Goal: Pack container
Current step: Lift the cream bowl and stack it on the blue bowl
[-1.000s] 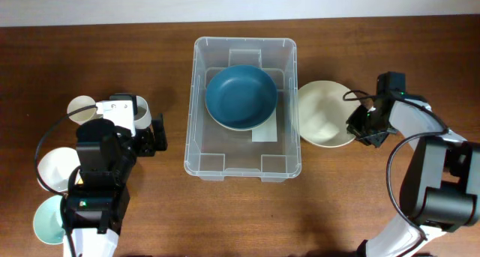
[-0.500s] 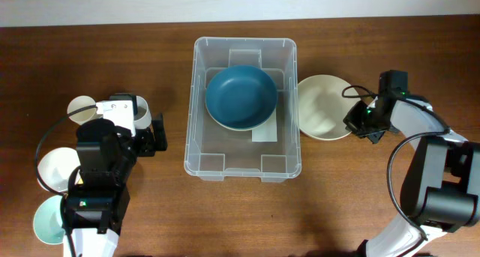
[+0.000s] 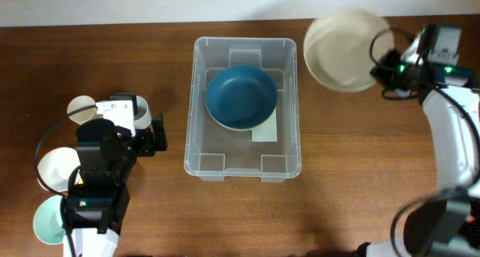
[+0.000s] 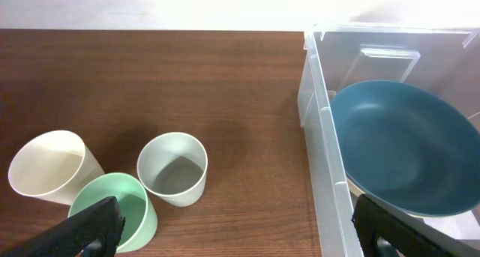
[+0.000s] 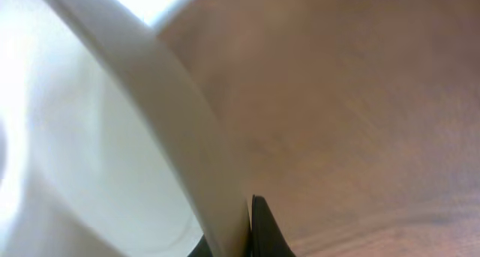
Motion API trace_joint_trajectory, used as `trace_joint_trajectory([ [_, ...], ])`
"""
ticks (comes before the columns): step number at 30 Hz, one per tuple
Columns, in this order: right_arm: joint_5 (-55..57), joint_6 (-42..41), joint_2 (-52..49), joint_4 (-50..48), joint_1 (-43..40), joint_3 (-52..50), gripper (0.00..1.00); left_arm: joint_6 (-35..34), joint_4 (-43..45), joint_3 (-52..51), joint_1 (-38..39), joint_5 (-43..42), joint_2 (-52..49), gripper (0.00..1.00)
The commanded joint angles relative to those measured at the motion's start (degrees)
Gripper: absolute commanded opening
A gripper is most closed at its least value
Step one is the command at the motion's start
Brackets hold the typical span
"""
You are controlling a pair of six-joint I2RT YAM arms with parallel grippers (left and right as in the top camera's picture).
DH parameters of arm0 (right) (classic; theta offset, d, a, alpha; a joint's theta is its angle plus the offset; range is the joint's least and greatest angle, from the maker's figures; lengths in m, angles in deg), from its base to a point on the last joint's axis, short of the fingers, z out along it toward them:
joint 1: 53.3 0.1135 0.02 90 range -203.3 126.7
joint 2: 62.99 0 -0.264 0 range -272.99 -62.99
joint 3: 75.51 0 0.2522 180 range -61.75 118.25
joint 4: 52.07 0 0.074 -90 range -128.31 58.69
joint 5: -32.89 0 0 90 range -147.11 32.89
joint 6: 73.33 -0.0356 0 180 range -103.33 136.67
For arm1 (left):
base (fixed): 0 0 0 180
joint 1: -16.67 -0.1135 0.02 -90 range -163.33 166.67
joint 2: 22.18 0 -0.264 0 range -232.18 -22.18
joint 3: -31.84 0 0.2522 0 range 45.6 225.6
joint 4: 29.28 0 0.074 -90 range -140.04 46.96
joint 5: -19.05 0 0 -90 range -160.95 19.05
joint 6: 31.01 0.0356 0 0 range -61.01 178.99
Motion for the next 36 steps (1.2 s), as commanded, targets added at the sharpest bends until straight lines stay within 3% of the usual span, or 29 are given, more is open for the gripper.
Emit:
trace_joint_trajectory([
  [1, 2.69, 4.81, 2.23, 2.84, 6.12, 6.03, 0.04, -0.79, 0.15, 1.11, -0.28, 0.24, -0.02, 1.0],
  [10, 11.5, 10.69, -1.09, 4.55, 25.27, 8.66, 0.04, -0.76, 0.15, 1.11, -0.28, 0.24, -0.02, 1.0],
  [24, 12.96, 14.95, -13.57, 1.66, 31.67, 8.66, 0.04, -0.76, 0.09, 1.11, -0.28, 0.24, -0.04, 1.0],
  [26, 12.96, 14.97, -13.62, 1.42, 31.67, 8.66, 0.09, -0.76, 0.09, 1.11, -0.28, 0.24, -0.04, 1.0],
  [28, 13.0, 15.21, -13.44, 1.2, 31.67, 8.76, 0.25, -0.76, 0.09, 1.11, -0.28, 0.24, -0.04, 1.0],
  [31, 13.42, 16.65, -12.94, 1.9, 31.39, 9.51, 0.35, -0.76, 0.04, 1.11, -0.28, 0.24, -0.04, 1.0],
  [36, 19.23, 13.33, -10.27, 5.33, 28.63, 12.92, 0.36, -0.76, -0.31, 1.11, -0.28, 0.24, -0.04, 1.0],
])
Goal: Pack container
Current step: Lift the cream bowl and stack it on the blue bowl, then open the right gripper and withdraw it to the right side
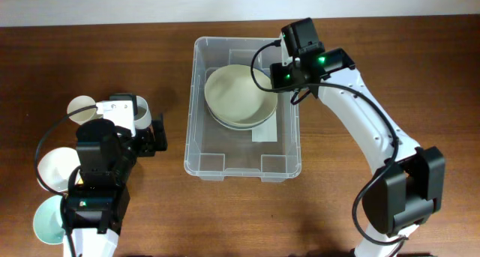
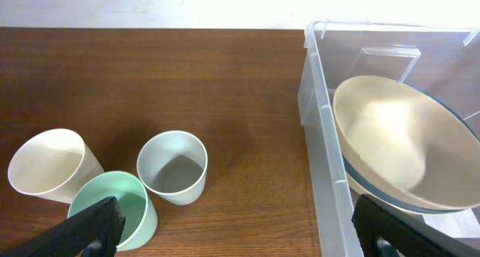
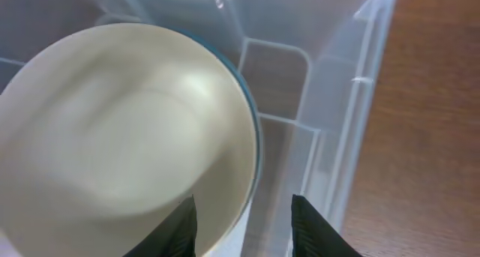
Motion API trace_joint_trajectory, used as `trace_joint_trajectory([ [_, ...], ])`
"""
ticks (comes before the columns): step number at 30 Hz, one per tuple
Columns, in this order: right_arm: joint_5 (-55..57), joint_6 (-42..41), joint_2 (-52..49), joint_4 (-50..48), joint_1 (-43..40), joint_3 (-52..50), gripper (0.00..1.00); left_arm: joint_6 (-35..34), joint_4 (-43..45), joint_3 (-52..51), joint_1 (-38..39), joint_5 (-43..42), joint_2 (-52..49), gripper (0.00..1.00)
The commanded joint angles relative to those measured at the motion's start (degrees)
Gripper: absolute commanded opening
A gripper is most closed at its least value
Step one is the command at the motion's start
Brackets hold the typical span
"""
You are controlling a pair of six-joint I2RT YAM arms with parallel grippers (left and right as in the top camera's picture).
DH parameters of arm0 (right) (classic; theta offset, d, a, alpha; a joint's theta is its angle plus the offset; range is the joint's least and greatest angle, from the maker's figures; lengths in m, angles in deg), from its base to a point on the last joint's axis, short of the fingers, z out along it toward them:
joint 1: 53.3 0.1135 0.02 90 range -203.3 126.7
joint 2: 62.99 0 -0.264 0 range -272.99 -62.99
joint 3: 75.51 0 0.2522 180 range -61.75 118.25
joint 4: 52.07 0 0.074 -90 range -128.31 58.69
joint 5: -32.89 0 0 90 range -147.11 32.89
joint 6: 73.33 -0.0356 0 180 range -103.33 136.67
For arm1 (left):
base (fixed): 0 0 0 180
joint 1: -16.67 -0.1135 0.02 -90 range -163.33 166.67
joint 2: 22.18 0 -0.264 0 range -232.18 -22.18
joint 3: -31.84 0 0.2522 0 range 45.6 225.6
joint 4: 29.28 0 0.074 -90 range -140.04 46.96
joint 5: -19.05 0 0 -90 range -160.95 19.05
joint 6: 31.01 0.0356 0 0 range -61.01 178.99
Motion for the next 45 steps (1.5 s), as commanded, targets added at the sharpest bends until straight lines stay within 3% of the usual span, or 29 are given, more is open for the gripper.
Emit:
trace_joint_trajectory([
  [1, 5.88, -4.74, 4.07, 0.98, -3.41, 4.0, 0.36, -0.76, -0.02, 1.11, -0.28, 0.24, -0.02, 1.0],
  [3, 5.86, -8.79, 4.83, 1.36, -6.36, 4.81, 0.27, -0.76, -0.02, 1.11, -0.28, 0.26, -0.04, 1.0],
  [6, 4.52, -10.32, 5.01, 1.44, -11.56, 5.27, 0.05, -0.76, -0.02, 1.11, -0.31, 0.26, -0.04, 1.0],
  [7, 4.09, -10.25, 4.57, 1.51, -13.05, 5.27, 0.04, -0.76, -0.02, 1.11, -0.28, 0.26, -0.04, 1.0],
  [16, -7.34, -1.84, -3.19, 0.2, -16.55, 5.2, 0.04, -0.76, -0.02, 1.11, -0.28, 0.24, -0.02, 1.0],
  [22, -16.79, -1.66, -9.68, -1.29, -16.24, 5.2, 0.04, -0.76, -0.02, 1.11, -0.28, 0.24, -0.02, 1.0],
  [27, -19.96, -1.18, -11.47, -1.75, -16.2, 5.2, 0.04, -0.76, -0.02, 1.11, -0.28, 0.24, -0.04, 1.0],
  [35, -36.68, 2.25, -11.5, -5.64, -16.15, 5.2, 0.04, -0.76, -0.02, 1.11, -0.28, 0.24, -0.04, 1.0],
  [45, -37.07, 3.39, -11.5, -5.42, -16.26, 5.2, 0.04, -0.76, -0.04, 1.11, -0.28, 0.24, -0.02, 1.0],
])
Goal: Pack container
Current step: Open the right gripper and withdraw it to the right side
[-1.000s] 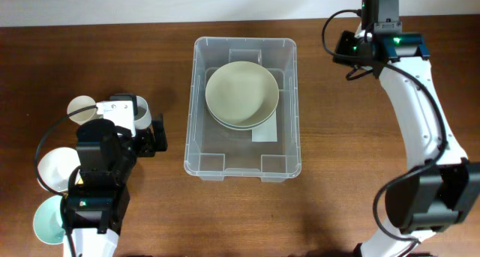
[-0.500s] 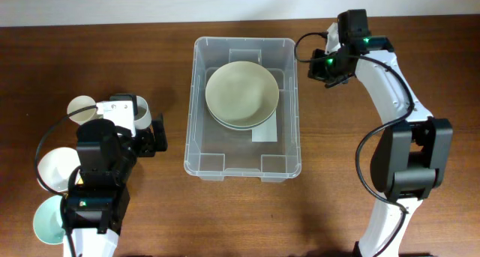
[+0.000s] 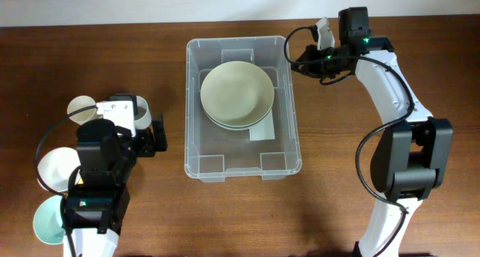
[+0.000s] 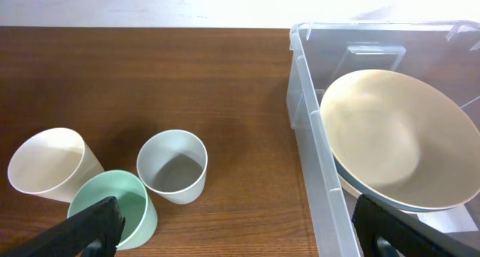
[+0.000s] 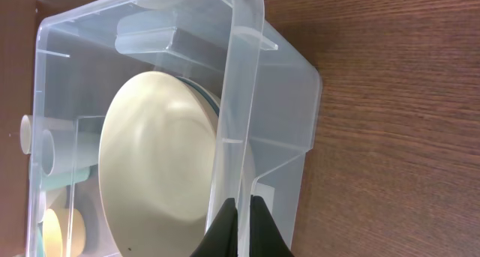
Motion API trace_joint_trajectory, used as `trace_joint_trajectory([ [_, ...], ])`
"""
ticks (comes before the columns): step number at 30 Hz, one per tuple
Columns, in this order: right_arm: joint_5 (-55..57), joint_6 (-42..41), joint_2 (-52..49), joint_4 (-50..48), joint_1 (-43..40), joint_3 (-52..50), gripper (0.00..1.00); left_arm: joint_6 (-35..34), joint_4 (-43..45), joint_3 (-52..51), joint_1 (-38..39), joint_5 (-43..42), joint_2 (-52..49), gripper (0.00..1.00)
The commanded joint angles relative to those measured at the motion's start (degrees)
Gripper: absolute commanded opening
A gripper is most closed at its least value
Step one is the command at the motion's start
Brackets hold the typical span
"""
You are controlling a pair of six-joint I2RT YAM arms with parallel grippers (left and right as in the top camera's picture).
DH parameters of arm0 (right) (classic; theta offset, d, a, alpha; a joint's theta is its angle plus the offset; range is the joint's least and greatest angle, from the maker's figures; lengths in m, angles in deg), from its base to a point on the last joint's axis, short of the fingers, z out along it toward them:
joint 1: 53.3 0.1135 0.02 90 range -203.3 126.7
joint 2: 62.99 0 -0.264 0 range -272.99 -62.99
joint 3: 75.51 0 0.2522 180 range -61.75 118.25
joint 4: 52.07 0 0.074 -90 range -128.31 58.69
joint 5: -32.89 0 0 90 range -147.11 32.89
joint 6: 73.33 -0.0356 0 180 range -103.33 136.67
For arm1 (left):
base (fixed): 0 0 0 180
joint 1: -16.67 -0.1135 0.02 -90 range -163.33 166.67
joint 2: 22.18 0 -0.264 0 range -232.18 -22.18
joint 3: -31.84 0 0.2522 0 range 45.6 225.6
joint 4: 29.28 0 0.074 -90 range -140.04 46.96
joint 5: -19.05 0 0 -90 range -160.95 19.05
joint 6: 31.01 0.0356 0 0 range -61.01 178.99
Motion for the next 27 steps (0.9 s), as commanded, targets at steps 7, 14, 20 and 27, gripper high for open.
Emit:
trace_joint_trajectory([
  [7, 19.63, -7.02, 1.7, 4.42, -2.12, 0.83, 0.06, -0.76, 0.15, 1.11, -0.28, 0.42, -0.04, 1.0],
  [14, 41.51, -10.54, 8.52, 14.67, -6.23, 0.83, 0.43, -0.79, 0.33, 1.2, -0.31, 0.39, 0.15, 1.0],
  [20, 48.02, -10.47, 16.92, 21.79, -6.51, 0.83, 0.67, -0.83, -5.88, 6.38, -0.31, 0.94, -1.07, 1.0],
  [27, 46.18, -10.01, 24.57, 32.28, -6.47, 0.81, 0.68, -4.72, -24.52, 28.37, -3.39, 11.85, -11.3, 1.0],
])
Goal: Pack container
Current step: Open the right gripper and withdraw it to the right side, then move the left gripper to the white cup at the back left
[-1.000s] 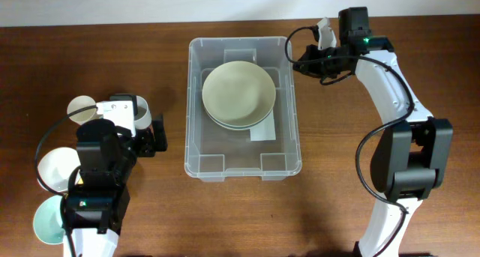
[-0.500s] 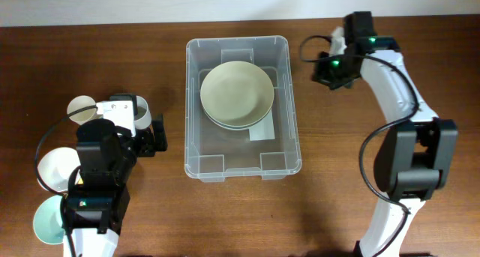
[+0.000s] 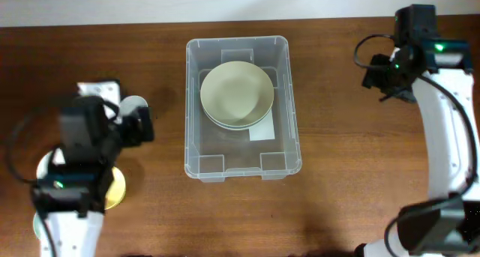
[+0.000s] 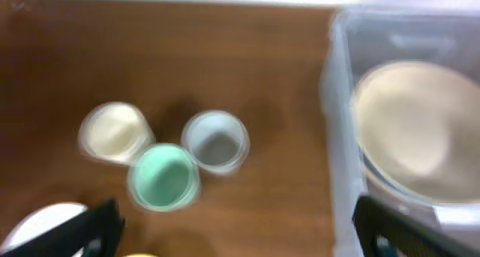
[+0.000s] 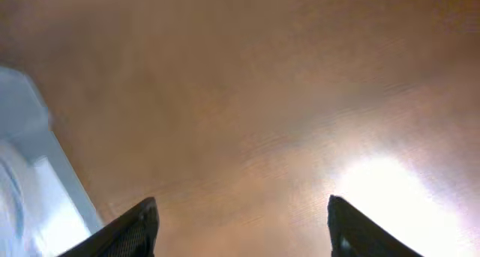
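The clear plastic container (image 3: 289,148) stands mid-table. Inside it a cream bowl (image 3: 236,91) is nested in a blue bowl whose rim just shows. My right gripper (image 3: 381,77) hangs open over bare wood to the container's right; the right wrist view shows its fingertips (image 5: 136,225) far apart and only the container's corner (image 5: 26,174) at the left. My left gripper (image 3: 141,127) is open, high above the table left of the container. In the blurred left wrist view (image 4: 240,234) it looks down on a cream cup (image 4: 114,132), a mint cup (image 4: 163,176) and a grey cup (image 4: 216,140).
A yellow dish (image 3: 114,189) and a white bowl (image 3: 45,167) lie by the left arm, partly hidden under it. Bare wood spans the table's right side (image 3: 352,174) and its front.
My right gripper was shut on the container's back right rim; it is now open and off to the right over bare wood. My left arm has risen, viewing the cups from higher up.
My right gripper held the cream bowl beside the container, which held only the blue bowl. Then the cream bowl lay in the blue one with the gripper open above. Then the gripper pinched the container's rim, the container slightly further left. Now both grippers are open and away from it.
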Motion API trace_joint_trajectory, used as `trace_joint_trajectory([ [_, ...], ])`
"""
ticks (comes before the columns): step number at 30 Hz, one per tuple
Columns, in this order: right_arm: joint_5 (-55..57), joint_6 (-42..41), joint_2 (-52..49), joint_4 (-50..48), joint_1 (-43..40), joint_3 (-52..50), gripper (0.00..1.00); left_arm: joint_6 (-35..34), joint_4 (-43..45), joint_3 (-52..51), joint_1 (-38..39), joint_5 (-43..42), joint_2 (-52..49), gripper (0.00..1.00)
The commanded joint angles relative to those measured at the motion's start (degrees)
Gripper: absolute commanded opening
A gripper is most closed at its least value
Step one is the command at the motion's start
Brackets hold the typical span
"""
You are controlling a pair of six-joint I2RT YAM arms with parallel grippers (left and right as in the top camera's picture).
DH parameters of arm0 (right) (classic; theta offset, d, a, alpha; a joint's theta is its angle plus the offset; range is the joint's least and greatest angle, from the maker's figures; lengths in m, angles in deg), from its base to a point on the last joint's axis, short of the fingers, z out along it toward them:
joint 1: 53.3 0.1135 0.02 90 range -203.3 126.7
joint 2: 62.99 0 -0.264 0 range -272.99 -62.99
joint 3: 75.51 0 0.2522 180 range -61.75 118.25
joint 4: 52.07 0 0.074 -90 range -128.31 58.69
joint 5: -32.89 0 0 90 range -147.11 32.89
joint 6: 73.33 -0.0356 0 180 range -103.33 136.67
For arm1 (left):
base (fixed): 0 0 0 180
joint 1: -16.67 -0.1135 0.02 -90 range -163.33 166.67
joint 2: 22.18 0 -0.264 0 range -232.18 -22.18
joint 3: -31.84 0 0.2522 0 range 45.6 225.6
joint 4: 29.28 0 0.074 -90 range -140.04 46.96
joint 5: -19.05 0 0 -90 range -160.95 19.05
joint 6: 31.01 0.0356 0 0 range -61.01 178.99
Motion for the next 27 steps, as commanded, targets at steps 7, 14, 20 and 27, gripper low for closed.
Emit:
trace_joint_trajectory([
  [7, -2.25, 0.37, 11.74, 13.11, 0.31, 0.55, 0.68, -7.23, -9.51, 21.79, -14.88, 5.42, -15.56, 1.0],
  [14, -2.03, 1.22, 21.49, 17.59, 0.31, 0.5, 0.68, -8.22, -8.0, 21.81, -21.18, 0.98, -28.22, 1.0],
  [20, -1.86, 2.62, 23.47, 18.73, 0.28, 0.37, 0.72, -8.24, -4.07, 21.88, -23.85, 0.98, -38.4, 1.0],
  [27, -1.86, 2.8, 22.99, 18.78, 0.28, -1.27, 0.72, -8.24, -1.33, 21.88, -26.14, 0.98, -45.13, 1.0],
])
